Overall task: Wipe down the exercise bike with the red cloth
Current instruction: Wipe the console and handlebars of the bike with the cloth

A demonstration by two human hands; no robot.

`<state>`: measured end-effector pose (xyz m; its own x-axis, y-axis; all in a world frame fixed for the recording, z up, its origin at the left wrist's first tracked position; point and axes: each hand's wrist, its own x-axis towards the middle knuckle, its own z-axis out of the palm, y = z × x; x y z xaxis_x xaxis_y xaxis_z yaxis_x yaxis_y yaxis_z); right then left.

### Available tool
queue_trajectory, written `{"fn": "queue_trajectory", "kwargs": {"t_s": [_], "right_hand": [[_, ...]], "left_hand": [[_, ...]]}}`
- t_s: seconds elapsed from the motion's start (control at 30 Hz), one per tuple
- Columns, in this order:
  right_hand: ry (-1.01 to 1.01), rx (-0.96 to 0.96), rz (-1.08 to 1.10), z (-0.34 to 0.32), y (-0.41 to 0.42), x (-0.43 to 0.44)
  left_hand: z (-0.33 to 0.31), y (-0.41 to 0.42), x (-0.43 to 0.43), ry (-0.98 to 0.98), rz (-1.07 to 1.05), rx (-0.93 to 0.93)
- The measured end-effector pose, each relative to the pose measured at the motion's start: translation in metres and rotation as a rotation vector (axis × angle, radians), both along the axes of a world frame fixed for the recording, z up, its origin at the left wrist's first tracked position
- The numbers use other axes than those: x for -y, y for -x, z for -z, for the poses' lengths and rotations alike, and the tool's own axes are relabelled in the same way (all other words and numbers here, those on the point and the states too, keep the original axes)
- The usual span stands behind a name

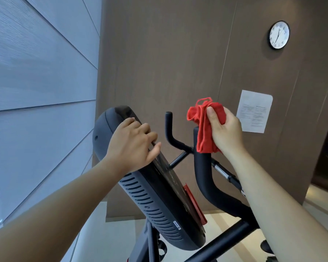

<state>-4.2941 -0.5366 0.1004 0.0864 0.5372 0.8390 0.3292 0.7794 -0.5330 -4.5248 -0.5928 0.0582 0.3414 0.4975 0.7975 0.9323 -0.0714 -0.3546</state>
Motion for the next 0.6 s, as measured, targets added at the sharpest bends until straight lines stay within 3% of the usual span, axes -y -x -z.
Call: {"fn": "queue_trajectory", "kwargs": {"t_s": [0.23,0.37,0.6], "right_hand": [[-0.012,-0.114,0.026,-0.018,-0.011,0.002],[0.038,0.106,-0.109,0.008,0.005,0.012],[0.015,0.082,-0.056,0.042,0.005,0.016]], "left_hand": [[0.002,0.001,-0.002,-0.012,0.027,0.004],[0.001,0.000,-0.003,-0.022,0.013,0.007],[0.002,-0.003,0.000,-0.019,-0.005,0.012]]}}
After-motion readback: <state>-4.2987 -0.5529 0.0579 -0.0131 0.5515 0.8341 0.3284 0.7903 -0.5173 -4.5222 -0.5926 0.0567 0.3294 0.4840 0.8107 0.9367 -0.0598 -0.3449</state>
